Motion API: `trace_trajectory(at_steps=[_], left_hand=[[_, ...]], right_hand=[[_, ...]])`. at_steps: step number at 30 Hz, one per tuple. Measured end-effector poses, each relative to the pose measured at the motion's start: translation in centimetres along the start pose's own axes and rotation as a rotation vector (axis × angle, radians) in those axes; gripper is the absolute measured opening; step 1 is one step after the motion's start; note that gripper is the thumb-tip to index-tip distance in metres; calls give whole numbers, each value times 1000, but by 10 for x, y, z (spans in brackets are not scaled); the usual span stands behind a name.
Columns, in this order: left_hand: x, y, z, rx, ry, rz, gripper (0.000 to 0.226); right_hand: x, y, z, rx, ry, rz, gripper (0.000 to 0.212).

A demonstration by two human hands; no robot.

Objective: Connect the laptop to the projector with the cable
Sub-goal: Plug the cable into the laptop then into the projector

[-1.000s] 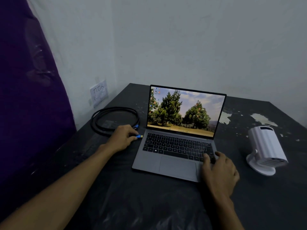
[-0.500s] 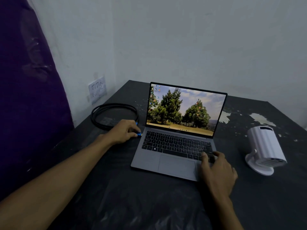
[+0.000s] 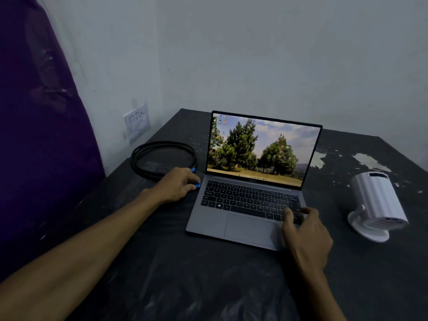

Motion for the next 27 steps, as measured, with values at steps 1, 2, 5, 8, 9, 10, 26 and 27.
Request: trace_trajectory(at_steps=[1, 2, 5, 8, 9, 10, 26, 27], left_hand=[[0, 0, -1, -13, 0, -3, 30], [-1, 0, -1, -25, -1, -8, 31], [-4, 0, 3, -61, -62, -21, 28], [-19, -1, 18, -38, -161, 32, 14], [-26, -1, 23, -12, -113, 74, 11], [-34, 0, 25, 4, -19, 136, 12], [-62, 29, 10, -542, -117, 553, 47], [-61, 29, 15, -520, -78, 563, 47]], right_hand=[[0, 1, -1, 3, 0, -2, 54], [0, 2, -1, 4, 0, -4, 55], [2, 5, 1, -17, -2, -12, 57], [4, 5, 3, -49, 11, -46, 57], [5, 4, 4, -52, 21, -51, 56], [5, 4, 5, -54, 31, -54, 54], [-3, 3, 9, -45, 0, -140, 40], [-3, 3, 9, -38, 1, -144, 39]])
Point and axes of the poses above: each hand's wrist, its own x-axis away from the middle knuckle, its own z-axis out of the back of the hand, y = z × x, the point moved 1 cm from there along -x, towards the middle knuckle, and after that the axes turned 3 degrees about -x, right-handed, at the moved point
